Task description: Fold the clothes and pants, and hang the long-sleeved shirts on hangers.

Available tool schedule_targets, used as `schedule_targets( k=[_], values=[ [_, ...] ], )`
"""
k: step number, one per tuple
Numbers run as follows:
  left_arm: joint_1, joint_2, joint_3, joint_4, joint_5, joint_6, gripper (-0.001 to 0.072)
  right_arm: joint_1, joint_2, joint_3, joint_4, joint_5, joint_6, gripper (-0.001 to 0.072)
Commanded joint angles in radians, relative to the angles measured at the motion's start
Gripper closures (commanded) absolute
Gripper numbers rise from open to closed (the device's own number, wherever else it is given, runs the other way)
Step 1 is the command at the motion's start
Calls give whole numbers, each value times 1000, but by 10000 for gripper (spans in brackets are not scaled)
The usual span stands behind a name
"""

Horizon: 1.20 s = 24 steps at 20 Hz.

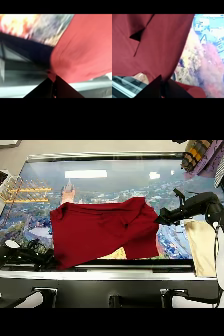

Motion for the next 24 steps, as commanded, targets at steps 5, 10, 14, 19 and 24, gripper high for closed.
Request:
schedule_targets(
  k=[5, 10, 14, 19, 24],
  values=[
    [-10, 69, 277, -196, -13, 26, 696, 1, 188, 2, 56, 56, -23, 681],
    [-9, 160, 788, -182, -19, -39, 696, 1, 438, 87, 56, 134, -20, 681],
    [-9, 253, 1165, -42, -20, -160, 695, 1, 715, 179, 21, 171, 24, 681],
    [-9, 445, 1276, 185, -20, -341, 695, 1, 1017, 243, -195, 353, 272, 681],
    [-9, 571, 1276, 323, -21, -362, 695, 1, 1085, 248, -239, 428, 402, 681]
  ],
)
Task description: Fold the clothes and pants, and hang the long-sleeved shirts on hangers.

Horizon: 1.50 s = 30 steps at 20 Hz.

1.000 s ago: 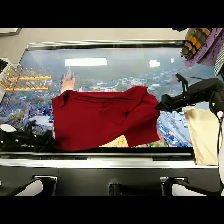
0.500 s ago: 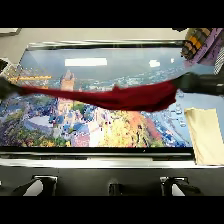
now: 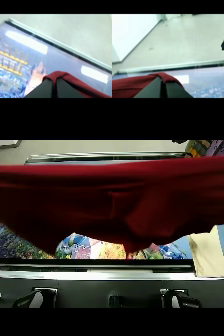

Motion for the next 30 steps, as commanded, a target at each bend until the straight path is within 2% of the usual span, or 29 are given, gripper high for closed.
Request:
schedule_targets(
  k=[1, 4, 7, 10, 14, 16, 19, 21, 24, 30],
  values=[
    [0, 69, 15, 136, -2, -32, 695, 1, 35, 8, -52, 57, 91, 681],
    [0, 36, -27, 144, -33, -28, 695, 1, -48, 8, -52, 4, 134, 681],
    [0, -52, -156, 108, -17, 16, 695, 1, -227, 8, -49, -133, 195, 681],
    [-2, -213, -351, 18, 107, 78, 695, 1, -481, -13, -24, -211, 175, 681],
    [-61, -541, -491, -5, 330, 123, 695, 2, -842, -43, 6, -29, 70, 680],
    [-121, -734, -461, -15, 405, 185, 695, 2, -1005, -42, 70, 92, 30, 680],
    [-194, -974, -345, -15, 448, 190, 695, 22, -1175, -42, 135, 240, -11, 680],
    [-225, -1086, -246, -15, 440, 190, 695, 54, -1235, -42, 135, 307, -47, 680],
    [-248, -1136, -181, -14, 419, 178, 695, 90, -1254, -42, 87, 299, -65, 681],
    [-249, -1137, -174, -10, 196, 163, 695, 88, -1238, -41, -73, 48, 8, 680]
  ],
)
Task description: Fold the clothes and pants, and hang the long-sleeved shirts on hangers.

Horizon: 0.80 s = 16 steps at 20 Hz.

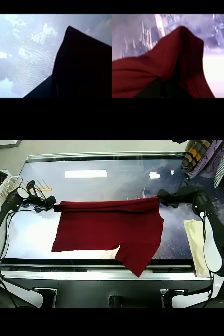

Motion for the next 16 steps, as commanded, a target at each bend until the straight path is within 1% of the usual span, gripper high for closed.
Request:
schedule_targets(
  k=[1, 4, 6, 8, 11, 12, 13, 14, 15, 16],
  values=[
    [-5, -14, 11, -6, -151, -3, 695, 5, -3, 0, -109, -169, 68, 680],
    [-5, -24, 8, -6, -257, -3, 694, 5, -3, 0, -149, -252, 109, 680],
    [-7, -32, -5, -6, -287, -3, 694, 5, -5, -1, -153, -278, 108, 680],
    [-8, -45, -14, -6, -295, -3, 694, 5, -9, -1, -158, -280, 108, 680],
    [-8, -58, -18, -7, -294, -4, 693, 5, -10, -3, -158, -244, 108, 679],
    [-8, -58, -18, -7, -291, -4, 693, 5, -10, -3, -158, -229, 108, 667],
    [-8, -58, -18, -7, -286, -4, 692, 5, -10, -3, -156, -208, 108, 584],
    [-8, -57, -16, -10, -284, -4, 664, 5, -10, -3, -151, -192, 110, 501],
    [-6, -53, -13, -10, -284, -3, 581, 4, -8, -1, -138, -191, 116, 450],
    [-3, -47, -1, -9, -288, -3, 480, 3, -2, 5, -129, -207, 115, 406]
  ],
)
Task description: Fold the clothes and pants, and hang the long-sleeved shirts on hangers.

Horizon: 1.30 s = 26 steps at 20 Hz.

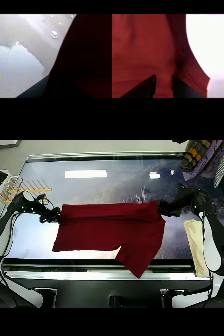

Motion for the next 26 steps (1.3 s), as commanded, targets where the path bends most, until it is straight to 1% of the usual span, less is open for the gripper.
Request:
schedule_targets(
  k=[1, 3, 4, 6, 8, 9, 10, 11, 14, 18, 21, 26],
  values=[
    [12, 19, 31, 3, -13, 0, 369, -2, 25, 17, 13, -18, -12, 358],
    [44, 69, 80, 17, -47, 14, 360, -31, 94, 24, -5, -80, -82, 355],
    [63, 105, 89, 31, -62, 30, 360, -64, 134, 23, -19, -133, -134, 354],
    [113, 188, 79, 46, -94, 26, 359, -157, 204, -3, -16, -240, -207, 352],
    [170, 280, 11, 31, -98, 26, 360, -262, 280, -108, 75, -272, -219, 351],
    [199, 327, -45, 12, -98, 26, 360, -307, 318, -189, 135, -285, -219, 332],
    [225, 371, -107, -17, -98, 27, 359, -333, 355, -281, 191, -304, -225, 277],
    [247, 418, -178, -41, -98, 27, 359, -335, 388, -367, 219, -317, -233, 274],
    [278, 535, -382, -51, -88, 27, 360, -289, 487, -635, 287, -301, -234, 275],
    [280, 647, -611, -52, -79, 27, 360, -219, 583, -900, 290, -213, -233, 277],
    [280, 690, -706, -59, -79, 27, 359, -209, 610, -1006, 319, -170, -241, 280],
    [280, 699, -742, -93, -71, 27, 360, -209, 610, -1087, 357, -154, -245, 290]
  ],
)
